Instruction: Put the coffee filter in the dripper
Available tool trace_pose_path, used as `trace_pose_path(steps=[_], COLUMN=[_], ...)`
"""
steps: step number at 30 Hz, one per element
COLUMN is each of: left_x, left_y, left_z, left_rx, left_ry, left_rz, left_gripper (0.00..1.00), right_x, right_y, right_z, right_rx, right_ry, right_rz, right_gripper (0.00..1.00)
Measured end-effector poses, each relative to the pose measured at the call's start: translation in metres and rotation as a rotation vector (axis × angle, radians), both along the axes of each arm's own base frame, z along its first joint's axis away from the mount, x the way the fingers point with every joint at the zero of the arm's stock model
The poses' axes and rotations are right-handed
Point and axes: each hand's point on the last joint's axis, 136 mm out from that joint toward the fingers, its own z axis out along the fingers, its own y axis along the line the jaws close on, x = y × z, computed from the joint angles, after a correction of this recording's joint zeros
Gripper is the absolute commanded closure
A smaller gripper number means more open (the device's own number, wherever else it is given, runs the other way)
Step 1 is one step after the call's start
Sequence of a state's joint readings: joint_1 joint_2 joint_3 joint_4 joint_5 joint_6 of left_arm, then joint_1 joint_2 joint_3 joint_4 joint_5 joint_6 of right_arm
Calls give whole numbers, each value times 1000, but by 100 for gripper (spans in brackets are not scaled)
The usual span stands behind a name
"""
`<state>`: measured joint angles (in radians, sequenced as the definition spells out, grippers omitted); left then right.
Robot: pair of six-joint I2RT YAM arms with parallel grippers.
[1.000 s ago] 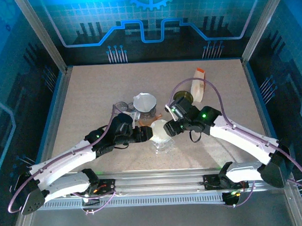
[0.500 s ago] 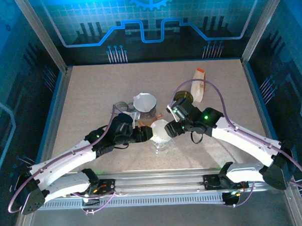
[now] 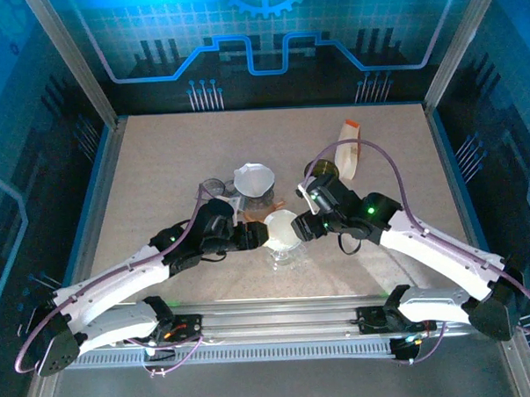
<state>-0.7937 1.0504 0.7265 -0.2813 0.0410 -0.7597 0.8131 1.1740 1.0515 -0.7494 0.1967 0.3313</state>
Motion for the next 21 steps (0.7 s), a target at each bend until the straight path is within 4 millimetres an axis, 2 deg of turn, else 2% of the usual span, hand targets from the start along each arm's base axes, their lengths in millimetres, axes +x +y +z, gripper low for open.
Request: trace_pose_path(steps=[4,7,15,17,21], left_x=[0,0,0,0,0], left_y=[0,0,0,0,0], left_z=[-1,-1,-1,-1,-2], left_rx=[1,3,3,3,4], left_ry=[1,3,3,3,4], left_rz=[0,0,0,0,0], left_gripper=[43,42,42,42,43], right_x=[-1,-1,1,-2,-6], right_y=[1,1,10,13,18], right_z=[-1,-1,16,15,10], right_rx=[3,2,30,28,20], right_ry=[6,5,-24,-19,-4], right_rz=[3,6,47,64,84], right_gripper=[32,36,63,70,78])
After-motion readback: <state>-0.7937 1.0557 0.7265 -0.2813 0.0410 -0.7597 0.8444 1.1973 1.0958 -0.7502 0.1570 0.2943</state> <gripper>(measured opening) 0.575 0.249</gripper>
